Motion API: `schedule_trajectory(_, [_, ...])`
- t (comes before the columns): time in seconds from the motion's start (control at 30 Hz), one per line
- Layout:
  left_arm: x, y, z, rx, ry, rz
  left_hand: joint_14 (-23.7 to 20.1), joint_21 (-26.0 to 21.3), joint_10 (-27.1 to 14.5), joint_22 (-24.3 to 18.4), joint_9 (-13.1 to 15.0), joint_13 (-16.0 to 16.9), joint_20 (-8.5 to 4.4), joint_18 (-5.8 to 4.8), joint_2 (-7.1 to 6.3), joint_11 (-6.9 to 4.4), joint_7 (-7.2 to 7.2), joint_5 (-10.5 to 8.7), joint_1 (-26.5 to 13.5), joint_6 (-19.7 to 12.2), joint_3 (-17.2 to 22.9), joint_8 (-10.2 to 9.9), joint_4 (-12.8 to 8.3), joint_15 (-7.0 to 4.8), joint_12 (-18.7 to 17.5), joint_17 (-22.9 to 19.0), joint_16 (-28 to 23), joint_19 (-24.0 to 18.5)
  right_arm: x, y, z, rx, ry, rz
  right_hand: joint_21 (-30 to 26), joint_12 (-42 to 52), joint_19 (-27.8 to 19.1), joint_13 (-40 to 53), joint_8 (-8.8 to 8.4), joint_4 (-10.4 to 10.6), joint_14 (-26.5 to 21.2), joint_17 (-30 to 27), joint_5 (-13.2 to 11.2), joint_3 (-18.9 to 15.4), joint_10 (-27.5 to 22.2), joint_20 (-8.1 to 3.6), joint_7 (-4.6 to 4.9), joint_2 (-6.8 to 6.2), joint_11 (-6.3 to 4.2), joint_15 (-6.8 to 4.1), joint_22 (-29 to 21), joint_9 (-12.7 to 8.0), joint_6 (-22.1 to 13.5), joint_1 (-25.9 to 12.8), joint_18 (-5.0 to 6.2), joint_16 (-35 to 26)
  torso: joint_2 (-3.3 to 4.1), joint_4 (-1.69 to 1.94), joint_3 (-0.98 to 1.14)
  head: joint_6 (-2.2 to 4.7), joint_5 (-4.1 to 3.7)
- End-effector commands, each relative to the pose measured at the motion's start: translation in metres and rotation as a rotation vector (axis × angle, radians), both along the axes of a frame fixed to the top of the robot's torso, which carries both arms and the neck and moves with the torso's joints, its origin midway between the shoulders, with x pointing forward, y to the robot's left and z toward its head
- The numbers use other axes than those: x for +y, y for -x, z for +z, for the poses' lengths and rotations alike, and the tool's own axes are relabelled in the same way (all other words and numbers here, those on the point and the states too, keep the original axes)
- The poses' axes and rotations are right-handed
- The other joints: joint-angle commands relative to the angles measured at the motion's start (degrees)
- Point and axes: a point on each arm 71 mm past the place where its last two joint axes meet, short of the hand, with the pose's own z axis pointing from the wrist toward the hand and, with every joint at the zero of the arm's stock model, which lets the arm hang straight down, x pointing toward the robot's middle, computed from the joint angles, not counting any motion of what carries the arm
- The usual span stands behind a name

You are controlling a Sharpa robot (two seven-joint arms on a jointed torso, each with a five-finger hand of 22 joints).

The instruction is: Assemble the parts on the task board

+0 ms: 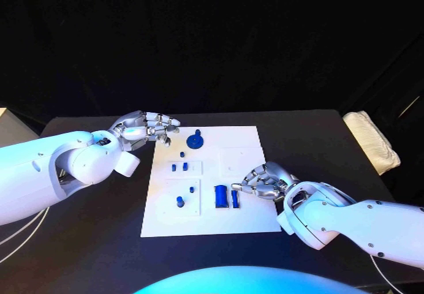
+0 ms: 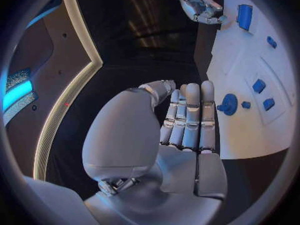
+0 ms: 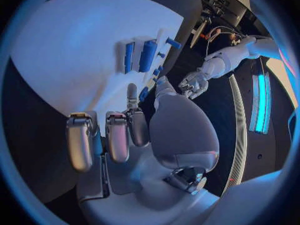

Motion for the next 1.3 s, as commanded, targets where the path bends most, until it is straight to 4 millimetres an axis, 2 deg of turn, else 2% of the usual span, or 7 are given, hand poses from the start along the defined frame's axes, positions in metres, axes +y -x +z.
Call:
schedule_trajectory(0.03, [-0.004, -0.002, -0.002, -0.024, 0.027, 0.016, -0.6, -0.2, -0.3, 0.0, -0.1, -0.1, 0.08, 0.81, 0.46, -0.07, -0.23, 0.15, -0.2, -0.1, -0.1, 0.4, -0.1, 0.02, 0.3, 0.1, -0.2, 0.1, -0.006, -0.014, 0.011, -0.100, -0.154, -0.026, -3.9, -1.5, 4.4, 9.6, -1.27, -0.5, 4.9, 10.7, -0.1, -0.3, 1.1, 0.71, 0.73, 2.00, 1.07, 0.99, 13.2, -0.5, -2.2, 3.2, 0.91, -0.8, -0.63, -0.09, -0.31, 1.11, -0.01])
schedule_trajectory(0.8, [-0.002, -0.045, -0.043, -0.172, 0.071, 0.347, -13.1, -43.3, 4.7, -29.7, -5.0, -9.3, 7.50, 0.48, -1.40, 1.58, -2.76, -0.66, 1.5, -1.0, -7.2, -4.7, 8.2, 4.88, -19.4, -15.5, -47.9, -4.0, -0.088, -0.150, 0.045, -0.257, -0.480, -0.132, -83.7, -72.3, -32.9, -64.5, -9.64, -0.6, -30.5, -53.9, -1.5, 7.8, -25.4, 12.44, 7.13, 2.83, 9.57, 12.10, -45.7, -10.6, -7.8, 22.6, 10.20, -72.6, -3.08, -0.50, 0.08, 9.97, 0.94])
schedule_trajectory(0.83, [-0.003, -0.042, -0.045, -0.126, 0.053, 0.294, -56.6, -55.5, -13.0, -43.9, -19.5, -13.1, -8.90, -9.71, 11.67, -7.50, -11.35, -15.50, -24.1, -47.3, -32.5, -22.0, -6.2, -3.40, -27.3, -27.5, -67.2, -47.2, -0.094, -0.148, 0.043, -0.269, -0.364, -0.205, -87.2, -79.4, -84.0, -74.9, -21.66, -16.7, -84.0, -74.9, -5.3, 3.2, -43.2, -1.66, -4.18, 7.66, 0.62, 4.47, -74.9, -28.1, -58.5, -4.1, -0.39, -88.2, -2.85, -0.25, -0.16, 9.38, 0.77])
schedule_trajectory(0.87, [-0.003, -0.041, -0.045, -0.126, 0.053, 0.294, -56.6, -55.5, -53.3, -43.9, -19.5, -13.1, -8.90, -9.71, 11.67, -7.50, -11.35, -15.50, -24.9, -47.3, -32.5, -22.0, -6.2, -3.40, -27.3, -27.5, -67.2, -47.2, -0.093, -0.148, 0.043, -0.269, -0.367, -0.205, -87.2, -79.4, -84.0, -74.9, -21.66, -16.7, -84.0, -74.9, -5.3, 3.2, -43.6, -1.66, -4.18, 7.66, 0.62, 4.47, -74.9, -28.1, -58.5, -5.0, -0.39, -88.2, -2.91, -0.21, -0.14, 9.43, 0.76])
schedule_trajectory(0.9, [-0.004, -0.041, -0.045, -0.127, 0.053, 0.297, -56.6, -55.5, -53.3, -43.9, -19.5, -13.1, -8.90, -9.71, 11.67, -7.50, -11.35, -15.50, -28.0, -47.3, -32.5, -22.0, -6.2, -3.40, -27.3, -27.5, -67.2, -47.2, -0.092, -0.147, 0.043, -0.270, -0.376, -0.207, -87.2, -79.4, -84.0, -74.9, -21.66, -16.7, -84.0, -74.9, -5.3, 3.2, -84.0, -1.66, -4.18, 7.66, 0.62, 4.47, -74.9, -28.1, -58.5, -8.4, -0.39, -88.2, -3.03, -0.14, -0.09, 9.53, 0.74])
schedule_trajectory(1.2, [-0.022, -0.028, -0.045, -0.142, 0.045, 0.357, -56.6, -55.5, -53.3, -43.9, -19.5, -13.1, -8.90, -9.71, 11.67, -7.50, -11.35, -15.50, -82.7, -47.3, -32.5, -22.0, -6.2, -3.40, -27.3, -27.5, -67.2, -47.2, -0.058, -0.125, 0.041, -0.271, -0.545, -0.250, -87.2, -79.4, -84.0, -74.9, -21.66, -16.7, -84.0, -74.9, -5.3, 3.2, -84.0, -1.66, -4.18, 7.66, 0.62, 4.47, -74.9, -28.1, -58.5, -26.0, -0.39, -88.2, -6.17, 1.75, 1.15, 12.13, 0.19])
schedule_trajectory(1.3, [-0.033, -0.020, -0.044, -0.151, 0.039, 0.392, -56.6, -55.5, -53.3, -43.9, -19.5, -13.1, -8.90, -9.71, 11.67, -7.50, -11.35, -15.50, -82.7, -47.3, -32.5, -22.0, -6.2, -3.40, -27.3, -27.5, -67.2, -47.2, -0.042, -0.112, 0.041, -0.265, -0.628, -0.281, -87.2, -79.4, -84.0, -74.9, -21.66, -16.7, -84.0, -74.9, -5.3, 3.2, -84.0, -1.66, -4.18, 7.66, 0.62, 4.47, -74.9, -28.1, -58.5, -66.8, -0.39, -88.2, -6.64, 2.03, 1.33, 12.52, 0.11])
